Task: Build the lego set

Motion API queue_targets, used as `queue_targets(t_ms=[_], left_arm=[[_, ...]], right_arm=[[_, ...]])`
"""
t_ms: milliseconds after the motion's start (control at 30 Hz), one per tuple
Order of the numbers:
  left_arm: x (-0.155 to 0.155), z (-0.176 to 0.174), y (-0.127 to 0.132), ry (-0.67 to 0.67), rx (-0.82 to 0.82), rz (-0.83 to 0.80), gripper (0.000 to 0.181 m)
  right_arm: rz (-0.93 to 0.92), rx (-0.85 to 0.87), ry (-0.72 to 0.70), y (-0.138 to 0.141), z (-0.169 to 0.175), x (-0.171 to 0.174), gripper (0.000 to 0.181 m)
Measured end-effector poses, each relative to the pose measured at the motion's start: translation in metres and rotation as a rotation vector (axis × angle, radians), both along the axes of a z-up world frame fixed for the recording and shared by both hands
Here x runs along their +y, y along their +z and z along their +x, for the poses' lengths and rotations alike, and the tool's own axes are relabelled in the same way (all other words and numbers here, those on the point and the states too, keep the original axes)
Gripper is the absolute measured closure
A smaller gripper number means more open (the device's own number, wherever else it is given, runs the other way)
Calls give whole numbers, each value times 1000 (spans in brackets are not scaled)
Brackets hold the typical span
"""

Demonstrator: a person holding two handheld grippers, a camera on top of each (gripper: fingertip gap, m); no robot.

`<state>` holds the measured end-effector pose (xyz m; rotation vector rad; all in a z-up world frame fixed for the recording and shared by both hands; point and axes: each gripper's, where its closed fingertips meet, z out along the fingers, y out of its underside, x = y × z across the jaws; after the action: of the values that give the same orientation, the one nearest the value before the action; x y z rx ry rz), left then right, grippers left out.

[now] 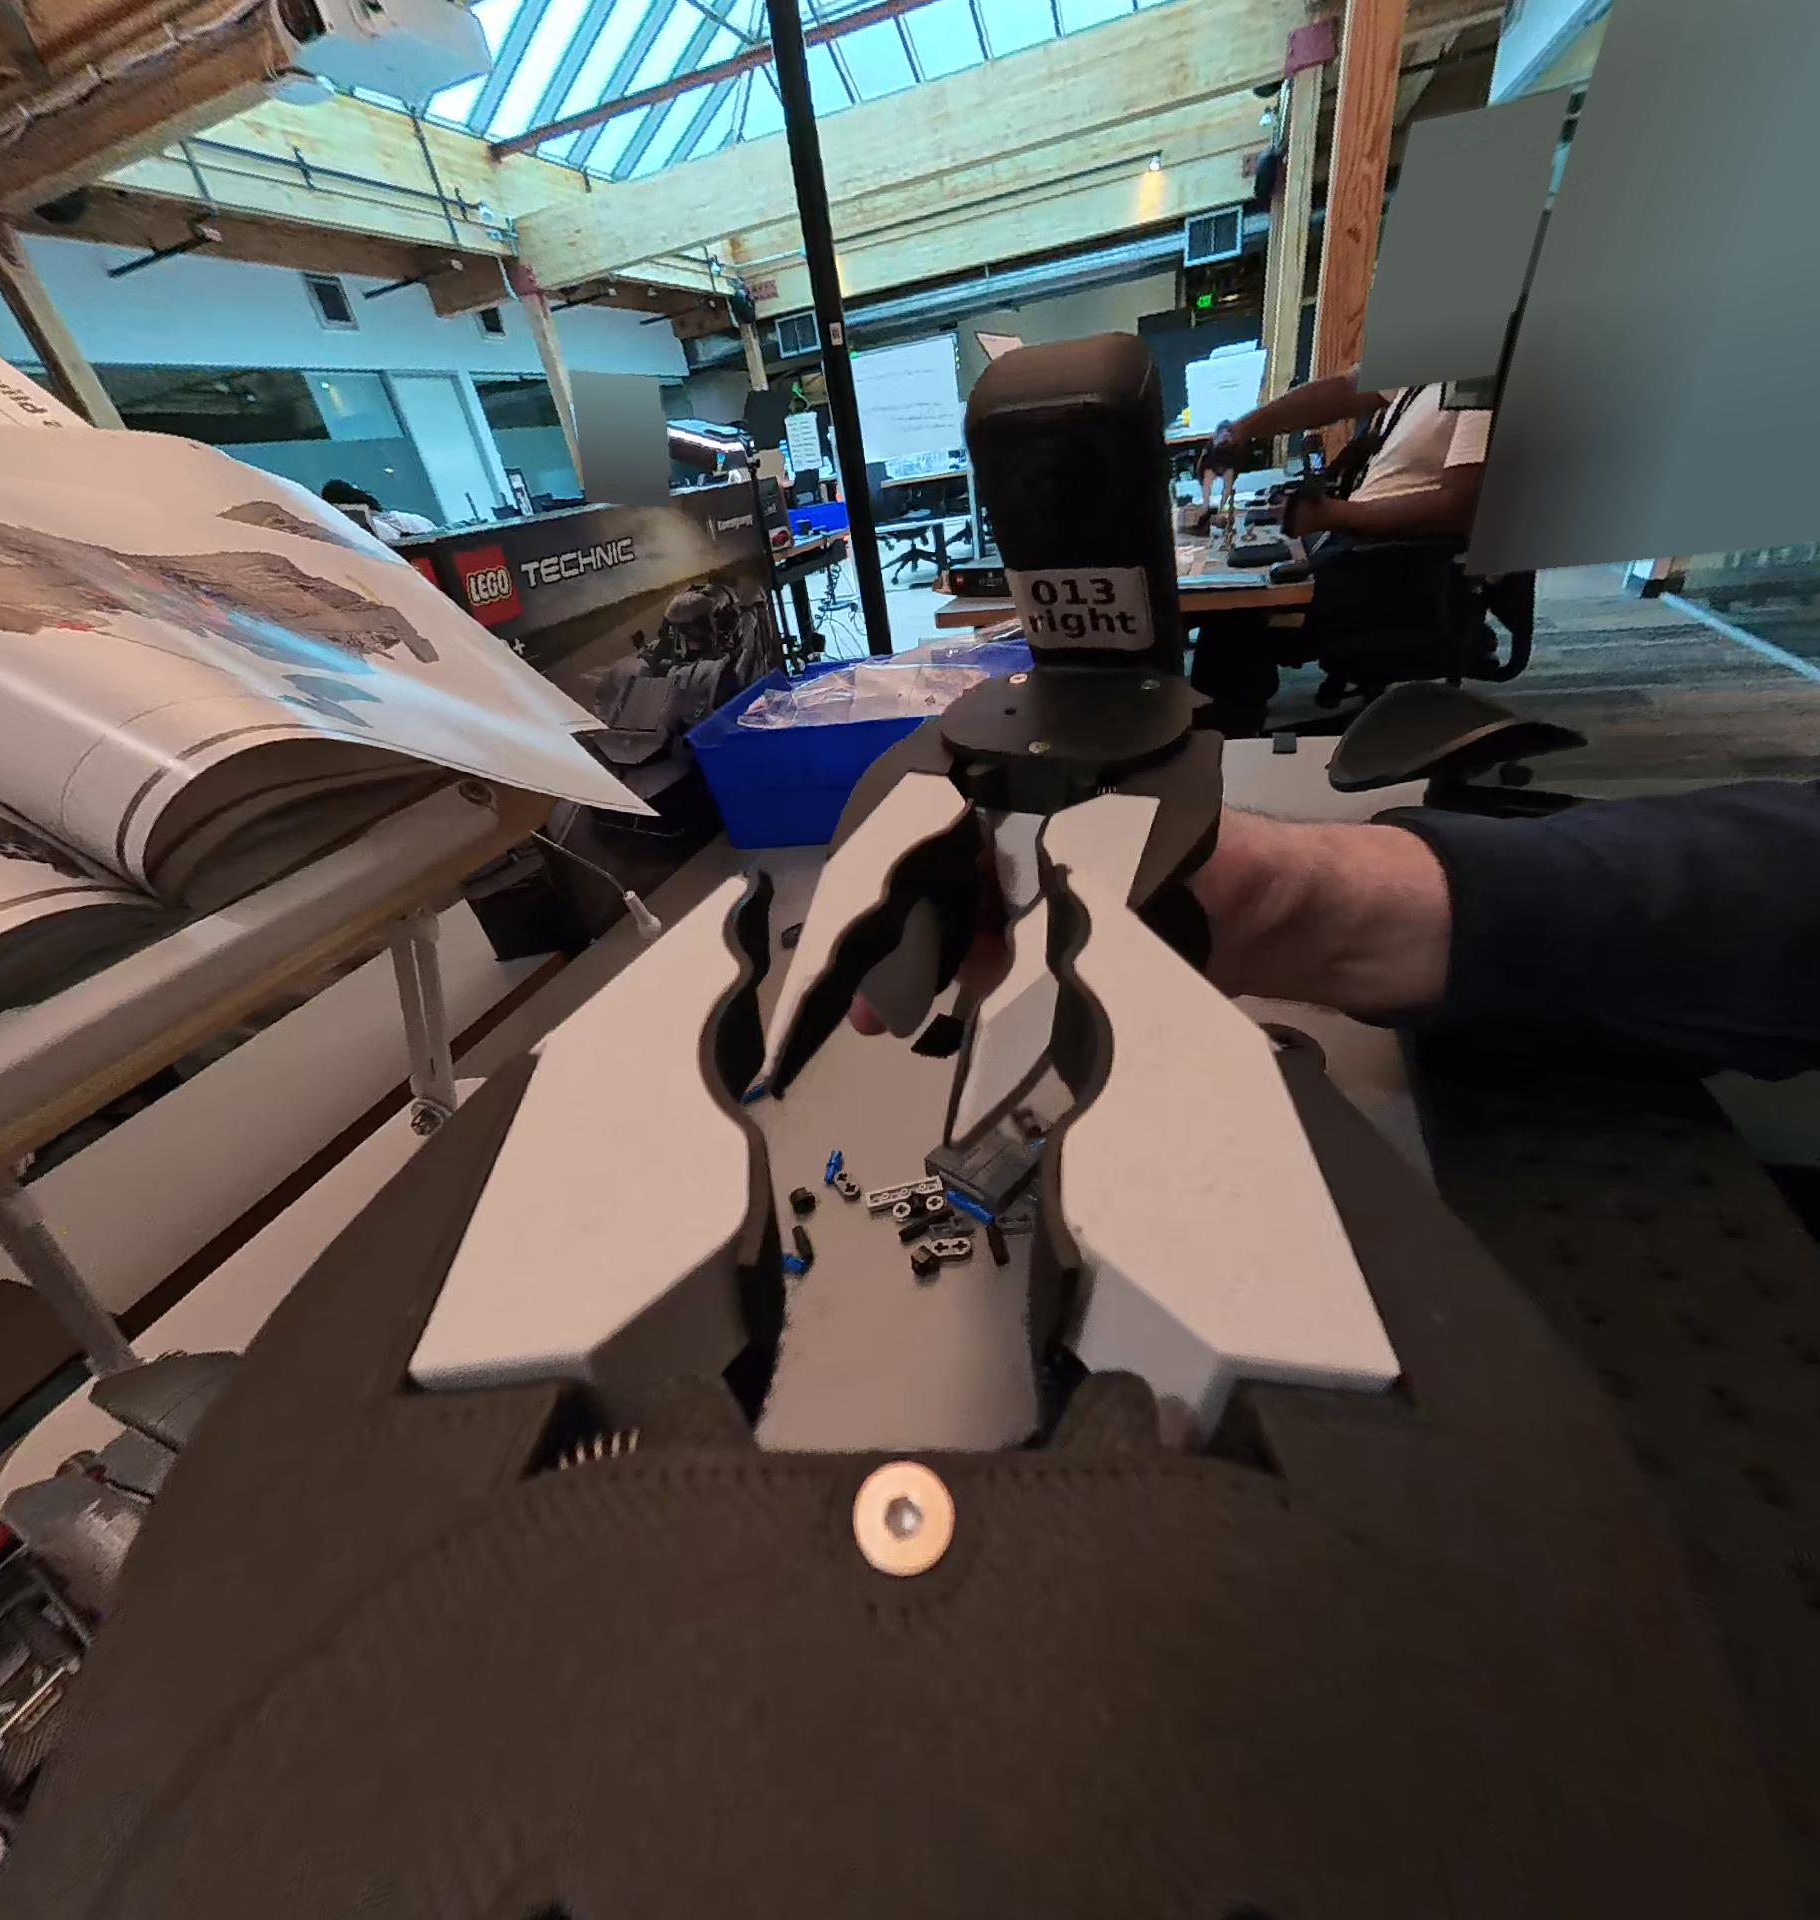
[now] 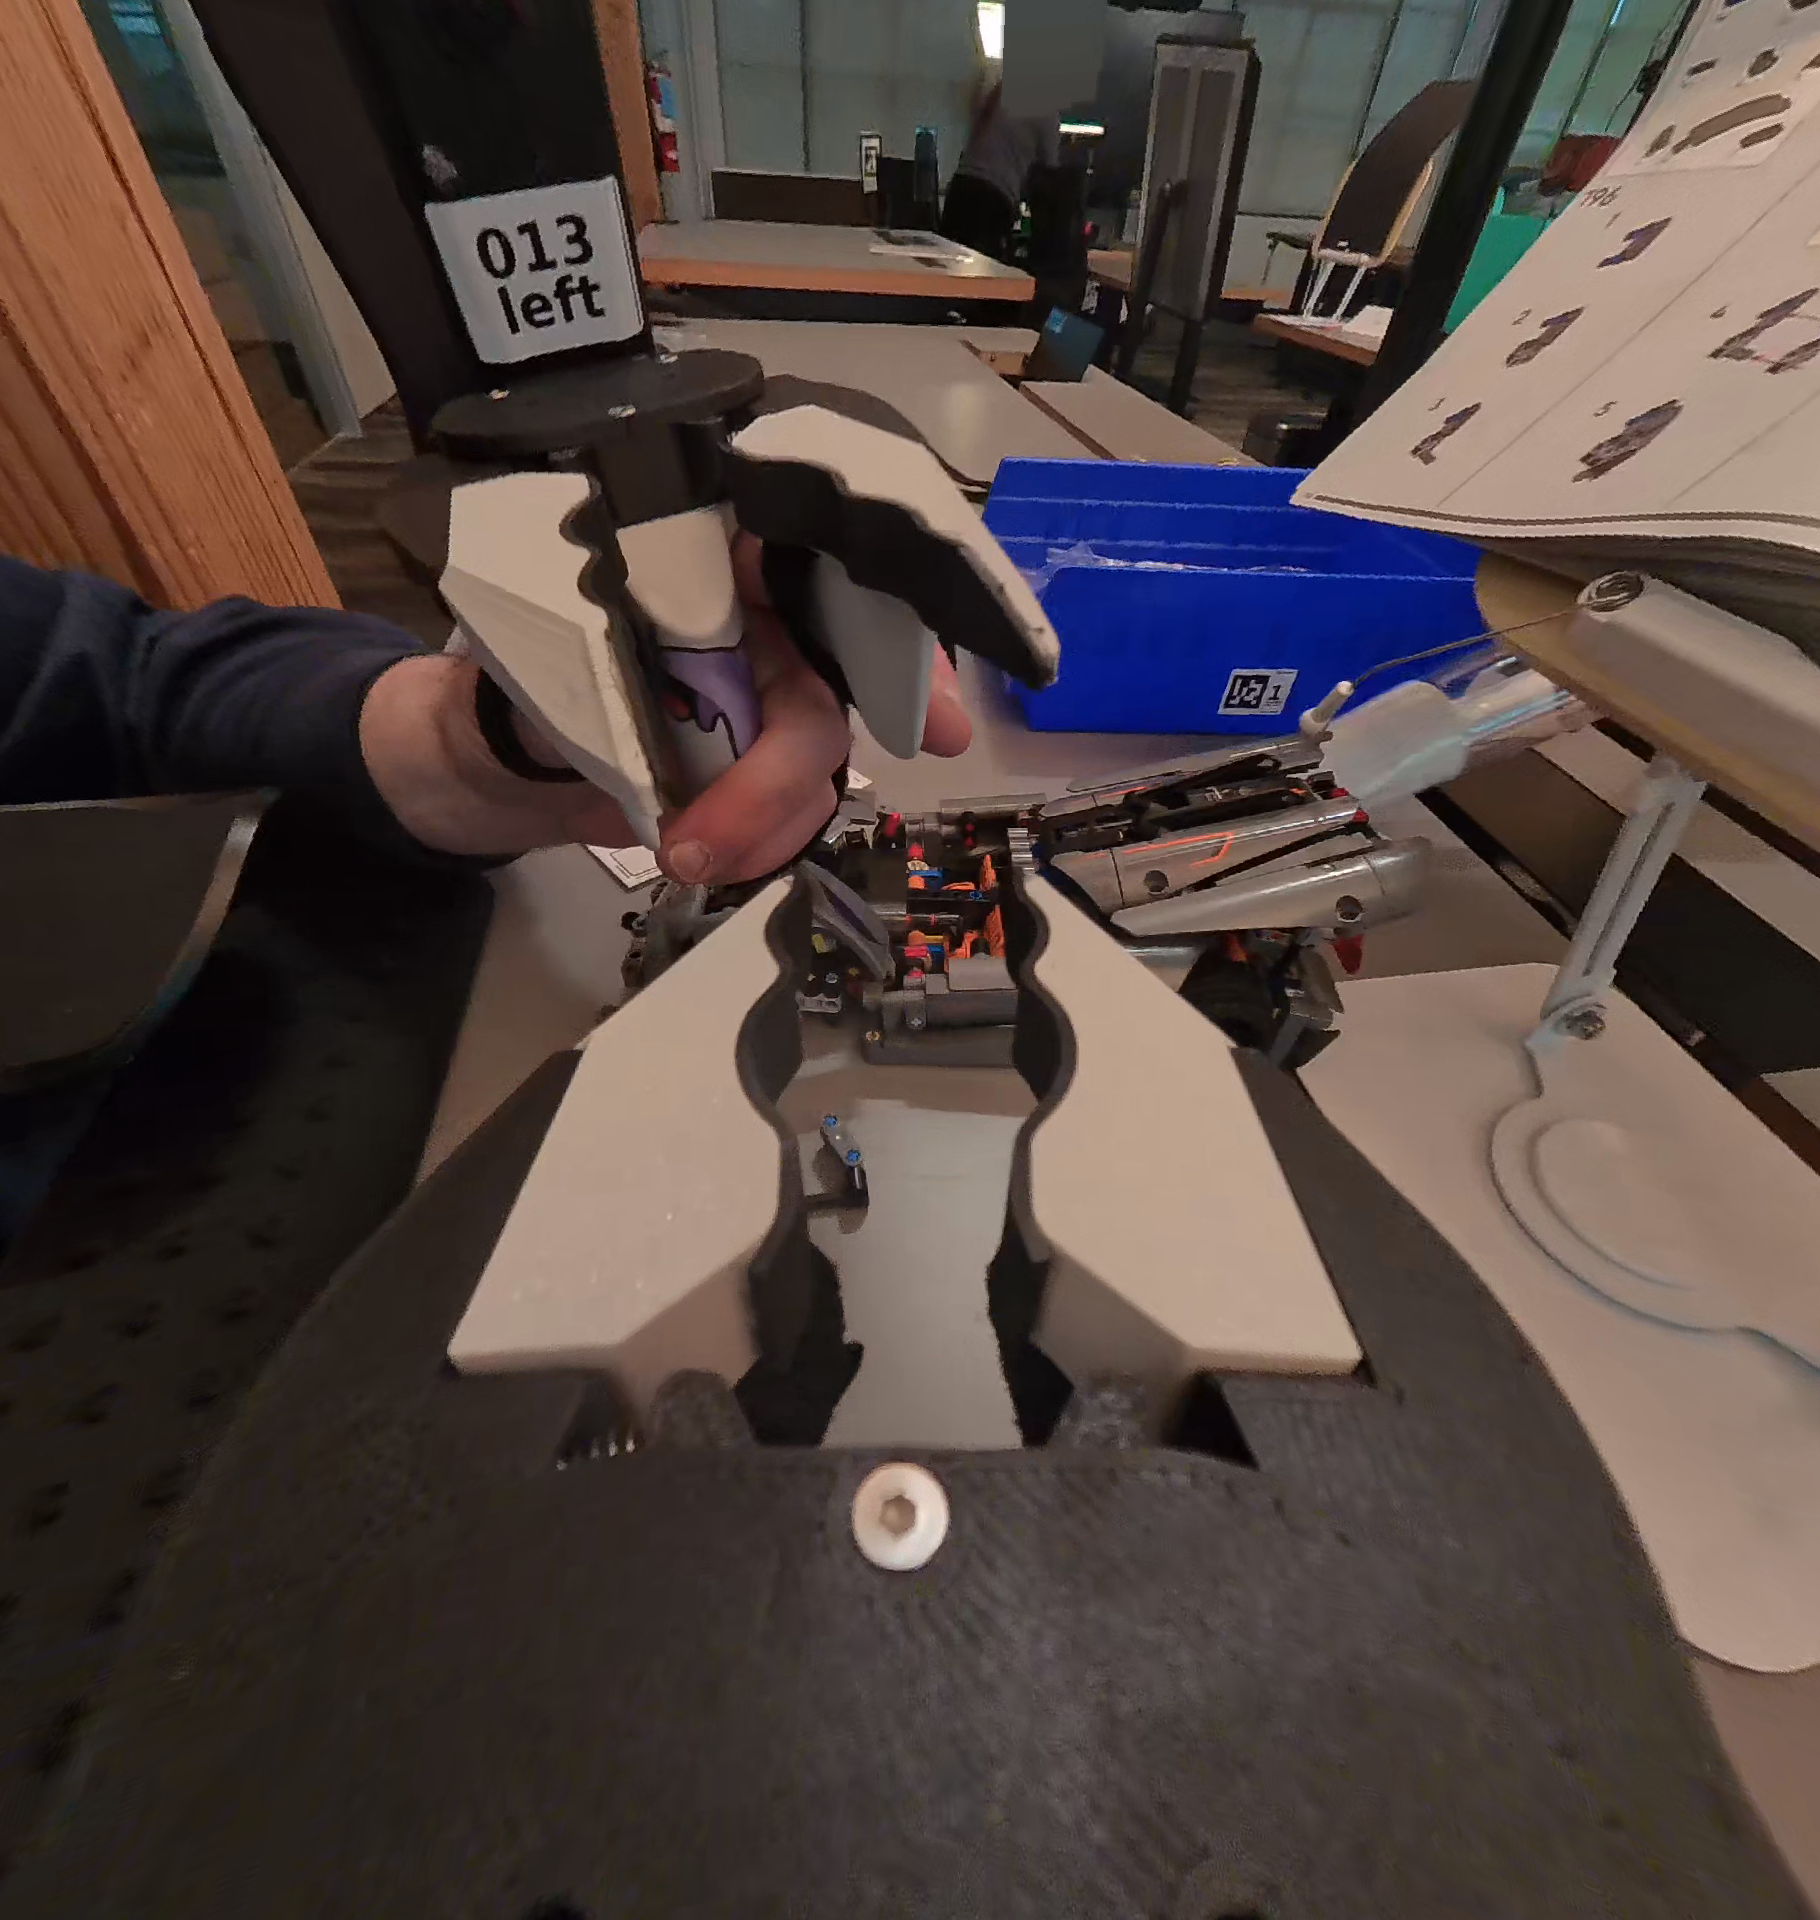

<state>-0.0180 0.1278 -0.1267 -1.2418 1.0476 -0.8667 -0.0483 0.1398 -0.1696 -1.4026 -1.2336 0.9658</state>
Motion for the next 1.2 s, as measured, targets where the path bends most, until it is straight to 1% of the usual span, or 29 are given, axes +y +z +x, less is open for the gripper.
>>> queue_targets(t_ms=[133, 167, 233, 267, 300, 333, 400, 467, 633, 700, 733, 800, 900, 967, 1033, 1067, 1133, 1167, 1200], left_arm=[[1, 2, -5, 0, 15, -12, 130], [2, 3, -5, 0, 17, -15, 130], [2, 2, -5, 2, 14, -15, 130], [2, 3, -5, 2, 15, -18, 131], [2, 3, -6, -1, 19, -20, 131], [2, 3, -6, -3, 23, -21, 131], [2, 3, -7, -3, 27, -19, 132], [3, 3, -6, -1, 26, -18, 132], [3, 3, -6, 5, 33, -13, 133], [3, 3, -6, 9, 41, -7, 133], [3, 3, -6, 12, 41, -4, 132], [5, 1, -4, 28, 36, 6, 127], [12, -2, -4, 77, 44, 11, 112], [16, -2, -8, 102, 72, -7, 103], [18, -4, -8, 112, 75, -4, 103], [17, -5, -7, 112, 76, 6, 109], [16, -7, -5, 110, 78, 28, 123], [15, -8, -3, 104, 74, 42, 134], [13, -10, -1, 99, 71, 51, 144]], right_arm=[[-9, 20, -33, 3, 5, 7, 131], [-11, 27, -43, 5, 5, 8, 120], [-8, 42, -57, 7, 5, 11, 108], [-6, 51, -73, 7, 5, 13, 99], [-14, 51, -91, 7, 5, 16, 83], [-20, 52, -99, 7, 5, 18, 72], [-9, 65, -99, 8, 5, 18, 72], [-13, 65, -100, 8, 5, 19, 66], [-2, 66, -112, 9, 8, 21, 77], [-5, 79, -109, 10, 11, 23, 89], [-7, 87, -125, 10, 13, 26, 89], [-3, 87, -156, 10, 15, 31, 74], [43, 73, -178, 12, 14, 31, 75], [85, 47, -179, 12, 13, 28, 83], [109, 19, -187, 9, 12, 28, 89], [115, 5, -189, 8, 13, 28, 100], [173, 16, -202, 13, 17, 27, 139], [195, 13, -215, 16, 20, 28, 153], [199, 10, -229, 17, 24, 30, 159]])
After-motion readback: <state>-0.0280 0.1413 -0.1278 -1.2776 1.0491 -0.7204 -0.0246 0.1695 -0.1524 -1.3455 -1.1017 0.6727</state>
